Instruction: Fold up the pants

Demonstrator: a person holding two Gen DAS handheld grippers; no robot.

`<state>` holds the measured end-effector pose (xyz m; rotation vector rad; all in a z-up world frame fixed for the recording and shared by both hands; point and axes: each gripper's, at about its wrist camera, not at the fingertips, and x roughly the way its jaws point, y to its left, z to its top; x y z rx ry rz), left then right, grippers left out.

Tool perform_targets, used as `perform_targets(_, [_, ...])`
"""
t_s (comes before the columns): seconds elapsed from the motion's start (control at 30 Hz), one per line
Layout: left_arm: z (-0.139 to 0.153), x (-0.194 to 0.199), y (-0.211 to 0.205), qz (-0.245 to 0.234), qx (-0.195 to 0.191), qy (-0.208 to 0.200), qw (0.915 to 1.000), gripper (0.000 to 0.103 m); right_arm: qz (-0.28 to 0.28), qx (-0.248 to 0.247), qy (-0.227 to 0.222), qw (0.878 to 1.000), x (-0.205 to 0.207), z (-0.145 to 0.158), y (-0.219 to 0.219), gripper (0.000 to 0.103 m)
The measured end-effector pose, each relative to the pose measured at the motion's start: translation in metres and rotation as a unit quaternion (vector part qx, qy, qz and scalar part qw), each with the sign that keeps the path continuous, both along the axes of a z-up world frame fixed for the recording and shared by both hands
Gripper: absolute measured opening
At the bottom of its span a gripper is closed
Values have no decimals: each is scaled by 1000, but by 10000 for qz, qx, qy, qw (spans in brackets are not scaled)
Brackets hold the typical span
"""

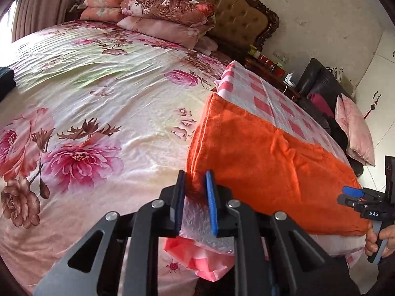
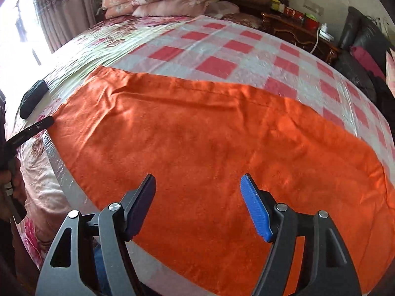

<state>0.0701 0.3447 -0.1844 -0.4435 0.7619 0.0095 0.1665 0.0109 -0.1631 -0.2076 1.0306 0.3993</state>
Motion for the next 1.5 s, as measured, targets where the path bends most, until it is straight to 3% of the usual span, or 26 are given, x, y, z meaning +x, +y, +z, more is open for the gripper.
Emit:
perform_targets(0.1, [-2, -1, 6, 42, -340, -21, 9994, 16, -17, 156, 125, 9998, 3, -1, 1, 70])
perform_targets(0.13, [-4, -2, 10, 87, -533, -16, 9985, 23, 14, 156, 141, 9998, 2, -2, 3, 70])
perform_targets(0.17, [-5, -4, 14, 160, -698, -18, 9974, 45, 35, 113, 128, 9998, 1, -3, 5, 70])
perform_targets(0.2, [-8, -8, 20, 330, -931, -19, 9951, 58, 48, 96, 118, 9999, 1, -4, 7, 70])
perform_targets(0.23, [-11, -11, 25, 409, -1150, -94, 9925, 65, 58, 93, 121, 9999, -1, -5, 8, 70])
perform_targets(0.33, [-19, -11, 37, 303, -1701, -199, 9848, 50, -1, 68, 152, 9999, -2, -7, 8, 75])
perform_targets(0.43, [-21, 1, 31, -152, -1642, -119, 9862, 49, -112, 33, 251, 9996, 0, -10, 6, 78])
perform_targets(0.5, [-18, 8, 23, -416, -1431, -108, 9888, 41, -161, 43, 298, 9994, 0, -11, 6, 81])
perform_targets(0.57, [-16, 13, 20, -471, -1042, -6, 9934, 25, -231, 23, 317, 9992, 1, -10, 5, 84])
perform_targets(0.67, [-15, 12, 31, -542, -1210, -84, 9911, 13, -312, -18, 340, 9989, 1, -10, 4, 85])
perform_targets(0.87, [-14, 10, 56, -109, -1451, -134, 9893, 12, -332, -110, 299, 9989, 2, -9, 6, 86])
perform_targets(0.9, [-17, 10, 57, -90, -1584, -77, 9873, 14, -337, -151, 309, 9988, 2, -11, 7, 86])
perform_targets(0.93, [-21, 9, 58, -74, -1755, -48, 9844, 23, -339, -164, 334, 9987, 2, -12, 7, 86])
perform_targets(0.97, [-26, 6, 61, -17, -2018, -64, 9794, 46, -343, -183, 375, 9985, 2, -14, 7, 86])
perform_targets(1.03, [-40, 0, 69, 187, -2618, -102, 9649, 57, -318, -242, 438, 9982, 1, -17, 8, 86])
perform_targets(1.2, [-72, -9, 77, 368, -3827, -217, 9229, 57, -234, -340, 378, 9984, -3, -19, 12, 87])
perform_targets(1.27, [-77, -9, 77, 368, -4105, -273, 9107, 57, -241, -314, 371, 9985, -3, -19, 11, 87])
perform_targets(1.4, [-70, -3, 71, 245, -4088, -282, 9119, 48, -239, -324, 279, 9988, -5, -20, 12, 88])
perform_targets(1.47, [-68, -1, 71, 363, -3965, -177, 9171, 36, -263, -328, 239, 9988, -6, -21, 11, 89])
perform_targets(1.5, [-70, -3, 74, 453, -4033, -148, 9138, 35, -261, -326, 237, 9988, -6, -20, 11, 89])
